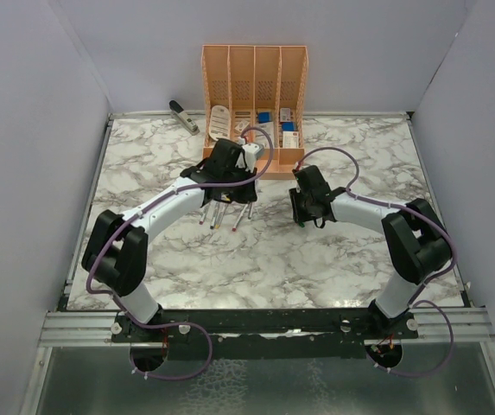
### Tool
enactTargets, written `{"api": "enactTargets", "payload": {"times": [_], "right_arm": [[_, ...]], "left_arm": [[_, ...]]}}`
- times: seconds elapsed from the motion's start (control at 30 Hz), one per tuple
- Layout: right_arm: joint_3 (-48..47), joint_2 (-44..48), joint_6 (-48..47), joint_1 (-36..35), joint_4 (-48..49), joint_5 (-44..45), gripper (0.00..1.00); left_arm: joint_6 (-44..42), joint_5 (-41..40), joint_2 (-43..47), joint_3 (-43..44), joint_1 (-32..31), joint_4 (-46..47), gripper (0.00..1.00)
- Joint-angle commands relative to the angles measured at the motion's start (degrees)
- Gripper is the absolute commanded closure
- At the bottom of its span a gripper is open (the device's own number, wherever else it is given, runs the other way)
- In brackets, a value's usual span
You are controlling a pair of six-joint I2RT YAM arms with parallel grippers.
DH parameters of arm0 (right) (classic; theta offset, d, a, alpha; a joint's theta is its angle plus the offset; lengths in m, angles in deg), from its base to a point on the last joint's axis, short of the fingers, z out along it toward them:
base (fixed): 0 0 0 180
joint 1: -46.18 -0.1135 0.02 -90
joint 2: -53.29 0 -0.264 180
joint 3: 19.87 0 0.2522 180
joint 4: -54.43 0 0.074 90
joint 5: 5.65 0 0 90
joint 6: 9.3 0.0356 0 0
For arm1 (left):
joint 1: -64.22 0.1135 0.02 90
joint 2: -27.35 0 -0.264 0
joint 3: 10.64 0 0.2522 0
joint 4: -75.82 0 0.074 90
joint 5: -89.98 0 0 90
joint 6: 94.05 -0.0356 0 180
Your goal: Insert the pens into the pen caps
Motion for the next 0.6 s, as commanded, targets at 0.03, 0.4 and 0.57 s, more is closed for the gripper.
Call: {"api": "enactTargets", "payload": {"times": [0.03, 0.4, 0.57], "right_arm": [[0.64, -1.23, 1.11, 0.21, -3.96, -1.11, 0.68], [3.32, 0.56, 3.19, 0.03, -7.83, -1.43, 0.7], [3.84, 0.28, 3.35, -0.09, -8.77, -1.66, 0.76]], "left_arm": [[-0.26, 6.64, -1.31, 1.99, 1.38, 4.96, 1.0], [1.28, 11.53, -2.01, 2.17, 3.28, 8.13, 1.0], [2.31, 13.73, -2.73, 2.3, 3.9, 9.59, 1.0]]}}
